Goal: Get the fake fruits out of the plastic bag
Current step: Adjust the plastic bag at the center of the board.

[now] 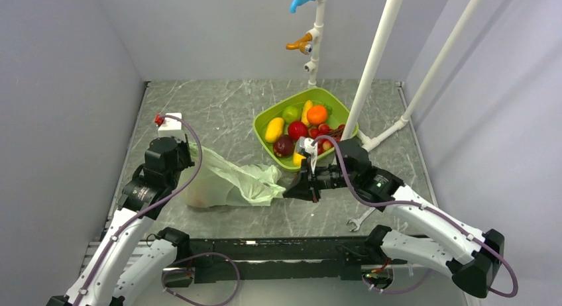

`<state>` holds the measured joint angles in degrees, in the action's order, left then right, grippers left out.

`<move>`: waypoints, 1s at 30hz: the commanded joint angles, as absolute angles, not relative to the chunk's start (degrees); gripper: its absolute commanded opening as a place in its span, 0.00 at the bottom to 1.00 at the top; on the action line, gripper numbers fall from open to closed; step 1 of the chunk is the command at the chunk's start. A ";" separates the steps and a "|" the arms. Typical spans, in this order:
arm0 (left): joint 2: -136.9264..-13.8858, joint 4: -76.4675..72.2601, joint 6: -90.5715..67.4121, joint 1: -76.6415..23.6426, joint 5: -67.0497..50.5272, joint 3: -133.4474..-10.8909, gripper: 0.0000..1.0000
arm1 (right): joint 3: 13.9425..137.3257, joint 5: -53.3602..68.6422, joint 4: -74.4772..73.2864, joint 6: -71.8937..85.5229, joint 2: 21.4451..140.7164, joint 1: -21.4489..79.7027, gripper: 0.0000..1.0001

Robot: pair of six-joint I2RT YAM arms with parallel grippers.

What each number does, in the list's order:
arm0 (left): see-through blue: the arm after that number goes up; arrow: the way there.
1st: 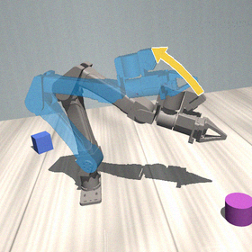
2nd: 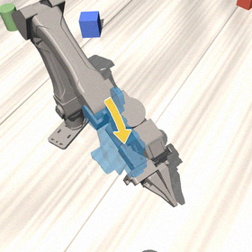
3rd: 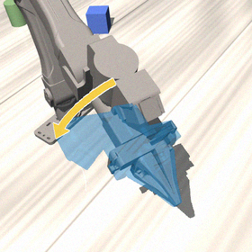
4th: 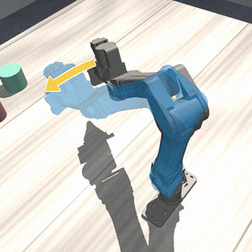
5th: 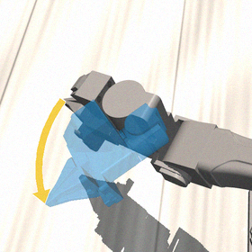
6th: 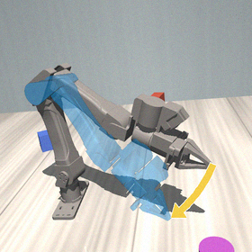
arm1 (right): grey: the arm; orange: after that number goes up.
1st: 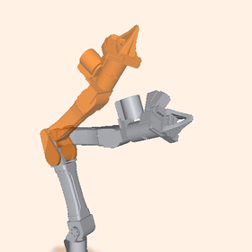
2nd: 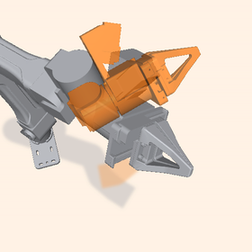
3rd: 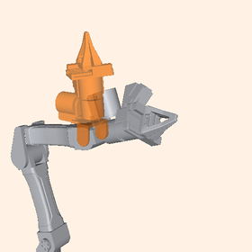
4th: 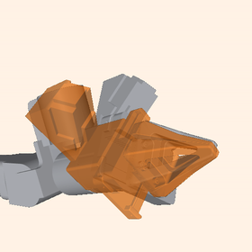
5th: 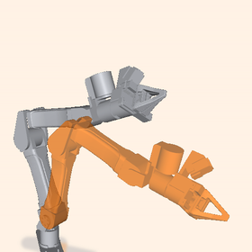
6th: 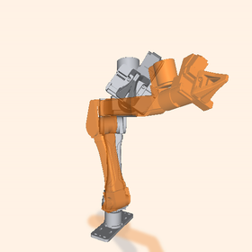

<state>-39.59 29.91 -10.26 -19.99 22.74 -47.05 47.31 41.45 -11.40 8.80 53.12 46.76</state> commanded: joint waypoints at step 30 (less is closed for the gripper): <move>-34.76 24.53 -5.96 -18.63 4.49 -45.34 0.20 | 81.68 13.61 -27.70 -7.31 75.74 65.10 0.95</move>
